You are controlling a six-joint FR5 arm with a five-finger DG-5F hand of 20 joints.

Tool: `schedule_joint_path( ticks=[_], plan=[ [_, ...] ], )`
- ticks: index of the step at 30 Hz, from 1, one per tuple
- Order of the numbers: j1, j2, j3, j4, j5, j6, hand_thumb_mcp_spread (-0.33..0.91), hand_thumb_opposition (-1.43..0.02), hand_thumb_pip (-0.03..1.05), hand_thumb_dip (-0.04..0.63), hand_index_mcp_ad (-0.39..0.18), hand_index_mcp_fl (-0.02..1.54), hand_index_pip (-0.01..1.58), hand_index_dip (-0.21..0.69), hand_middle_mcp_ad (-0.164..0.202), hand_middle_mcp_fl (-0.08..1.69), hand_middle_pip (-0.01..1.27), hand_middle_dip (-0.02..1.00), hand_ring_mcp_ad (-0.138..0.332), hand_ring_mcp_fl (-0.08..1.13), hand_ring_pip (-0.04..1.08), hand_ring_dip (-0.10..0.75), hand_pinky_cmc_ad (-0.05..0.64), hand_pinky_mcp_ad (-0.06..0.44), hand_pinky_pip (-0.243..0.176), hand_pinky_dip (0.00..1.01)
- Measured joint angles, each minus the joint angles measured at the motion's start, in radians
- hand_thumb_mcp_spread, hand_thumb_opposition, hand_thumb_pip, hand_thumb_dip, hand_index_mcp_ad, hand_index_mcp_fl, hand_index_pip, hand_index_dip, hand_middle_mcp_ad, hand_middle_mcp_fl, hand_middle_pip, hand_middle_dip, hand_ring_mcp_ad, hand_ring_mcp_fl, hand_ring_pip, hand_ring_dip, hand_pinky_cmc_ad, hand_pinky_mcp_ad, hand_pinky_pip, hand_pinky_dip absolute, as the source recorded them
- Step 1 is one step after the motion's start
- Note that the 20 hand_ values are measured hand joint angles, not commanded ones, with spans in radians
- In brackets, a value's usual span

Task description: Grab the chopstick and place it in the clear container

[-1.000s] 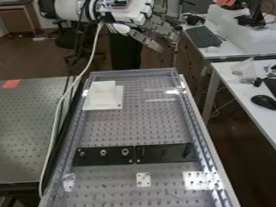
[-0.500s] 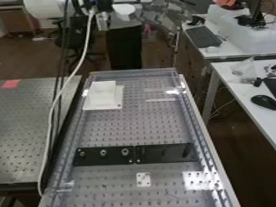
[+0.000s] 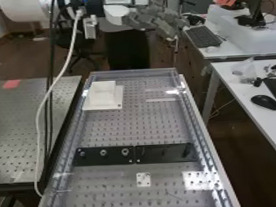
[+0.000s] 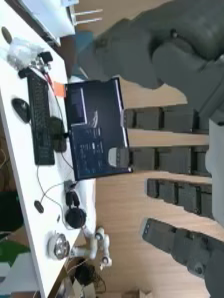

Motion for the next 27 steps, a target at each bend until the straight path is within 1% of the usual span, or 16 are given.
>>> schedule_joint_path(
  ticks=[4, 6, 7, 9, 11, 14, 15, 16, 17, 18, 19, 21, 23, 24, 25, 27],
  plan=[
    [-0.017, 0.005, 0.003, -0.016, -0.024, -0.029, 0.27, -0.78, 0.60, 0.185, -0.178, 0.52, 0.12, 0.037, 0.035, 0.56, 0.11, 0.43, 0.086, 0.13, 0.14, 0.271, 0.358, 0.312, -0.124, 0.62],
    [-0.021, 0.004, 0.011, -0.024, -0.049, -0.034, 0.27, -0.76, 0.60, 0.183, -0.190, 0.51, 0.10, 0.037, 0.030, 0.56, 0.11, 0.43, 0.082, 0.13, 0.13, 0.271, 0.367, 0.312, -0.124, 0.62],
    [-0.023, 0.002, 0.018, -0.027, -0.045, -0.037, 0.25, -0.76, 0.59, 0.185, -0.195, 0.47, 0.10, 0.037, 0.030, 0.56, 0.11, 0.43, 0.080, 0.13, 0.12, 0.271, 0.367, 0.312, -0.124, 0.62],
    [-0.023, -0.006, 0.033, -0.028, -0.022, -0.044, 0.25, -0.76, 0.58, 0.182, -0.182, 0.42, 0.09, 0.040, 0.037, 0.50, 0.11, 0.43, 0.086, 0.13, 0.12, 0.271, 0.363, 0.309, -0.124, 0.62],
    [-0.023, -0.014, 0.044, -0.014, 0.001, -0.053, 0.24, -0.76, 0.57, 0.176, -0.180, 0.38, 0.09, 0.047, 0.035, 0.46, 0.11, 0.43, 0.087, 0.12, 0.12, 0.271, 0.382, 0.330, -0.124, 0.61],
    [-0.022, -0.020, 0.044, 0.030, -0.004, -0.063, 0.24, -0.76, 0.57, 0.173, -0.183, 0.32, 0.09, 0.051, 0.037, 0.44, 0.11, 0.43, 0.087, 0.10, 0.12, 0.271, 0.379, 0.326, -0.124, 0.60],
    [-0.020, -0.022, 0.043, 0.052, -0.010, -0.065, 0.24, -0.76, 0.57, 0.173, -0.188, 0.32, 0.08, 0.045, 0.031, 0.44, 0.11, 0.43, 0.086, 0.10, 0.12, 0.271, 0.379, 0.326, -0.120, 0.59],
    [-0.019, -0.026, 0.042, 0.069, -0.007, -0.065, 0.24, -0.74, 0.57, 0.173, -0.194, 0.32, 0.09, 0.065, 0.030, 0.44, 0.11, 0.43, 0.084, 0.09, 0.11, 0.271, 0.379, 0.328, -0.124, 0.59],
    [-0.018, -0.028, 0.041, 0.077, -0.004, -0.064, 0.23, -0.75, 0.57, 0.173, -0.194, 0.32, 0.08, 0.063, 0.030, 0.44, 0.10, 0.42, 0.084, 0.09, 0.11, 0.271, 0.398, 0.328, -0.124, 0.57],
    [-0.016, -0.032, 0.041, 0.094, 0.008, -0.063, 0.23, -0.75, 0.57, 0.164, -0.188, 0.32, 0.09, 0.066, 0.033, 0.45, 0.11, 0.42, 0.087, 0.09, 0.11, 0.271, 0.400, 0.328, -0.124, 0.58],
    [-0.013, -0.037, 0.041, 0.109, 0.021, -0.063, 0.23, -0.75, 0.57, 0.159, -0.180, 0.32, 0.09, 0.075, 0.037, 0.39, 0.11, 0.42, 0.087, 0.09, 0.11, 0.271, 0.400, 0.328, -0.124, 0.57],
    [-0.009, -0.046, 0.044, 0.129, 0.038, -0.063, 0.23, -0.74, 0.57, 0.159, -0.183, 0.32, 0.09, 0.075, 0.037, 0.40, 0.11, 0.42, 0.084, 0.09, 0.11, 0.271, 0.400, 0.330, -0.124, 0.57],
    [-0.007, -0.052, 0.049, 0.135, 0.049, -0.060, 0.23, -0.74, 0.57, 0.157, -0.188, 0.32, 0.09, 0.075, 0.037, 0.40, 0.11, 0.42, 0.084, 0.09, 0.11, 0.271, 0.400, 0.330, -0.124, 0.57],
    [-0.007, -0.056, 0.055, 0.133, 0.055, -0.056, 0.23, -0.74, 0.57, 0.157, -0.180, 0.32, 0.09, 0.075, 0.037, 0.40, 0.11, 0.42, 0.087, 0.09, 0.11, 0.271, 0.400, 0.330, -0.124, 0.56],
    [-0.007, -0.060, 0.061, 0.130, 0.061, -0.049, 0.22, -0.74, 0.57, 0.157, -0.190, 0.32, 0.09, 0.075, 0.037, 0.40, 0.11, 0.41, 0.084, 0.09, 0.11, 0.271, 0.400, 0.330, -0.124, 0.56],
    [-0.007, -0.068, 0.071, 0.122, 0.073, -0.043, 0.22, -0.75, 0.57, 0.157, -0.180, 0.32, 0.09, 0.075, 0.037, 0.40, 0.11, 0.40, 0.087, 0.09, 0.11, 0.267, 0.400, 0.330, -0.124, 0.54]
  ],
)
